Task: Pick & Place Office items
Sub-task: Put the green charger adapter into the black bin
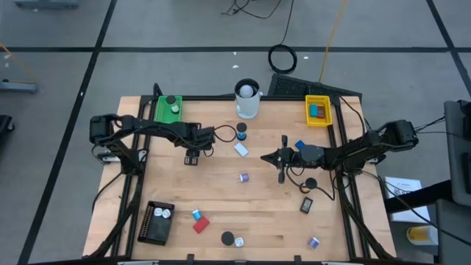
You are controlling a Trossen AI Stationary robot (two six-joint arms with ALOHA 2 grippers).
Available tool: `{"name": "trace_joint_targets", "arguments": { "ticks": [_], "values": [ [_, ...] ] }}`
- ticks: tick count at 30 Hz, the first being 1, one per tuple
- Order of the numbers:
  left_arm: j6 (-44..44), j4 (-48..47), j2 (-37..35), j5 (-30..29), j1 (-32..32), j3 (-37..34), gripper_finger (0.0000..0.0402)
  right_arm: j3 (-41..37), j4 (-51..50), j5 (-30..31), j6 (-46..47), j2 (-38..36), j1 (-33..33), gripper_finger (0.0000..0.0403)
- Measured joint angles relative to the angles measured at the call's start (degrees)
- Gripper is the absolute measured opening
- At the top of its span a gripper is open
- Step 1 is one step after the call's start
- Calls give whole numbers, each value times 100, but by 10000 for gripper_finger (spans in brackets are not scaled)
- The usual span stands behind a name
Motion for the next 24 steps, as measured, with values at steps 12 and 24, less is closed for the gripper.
{"name": "trace_joint_targets", "arguments": {
  "ticks": [12,24],
  "values": [
    [-17,74,-36,-50,17,-202,160,0,-14,-2,0,0,1,1],
    [-176,425,-120,365,-18,-214,142,0,-40,-2,0,0,1,1]
  ]
}}
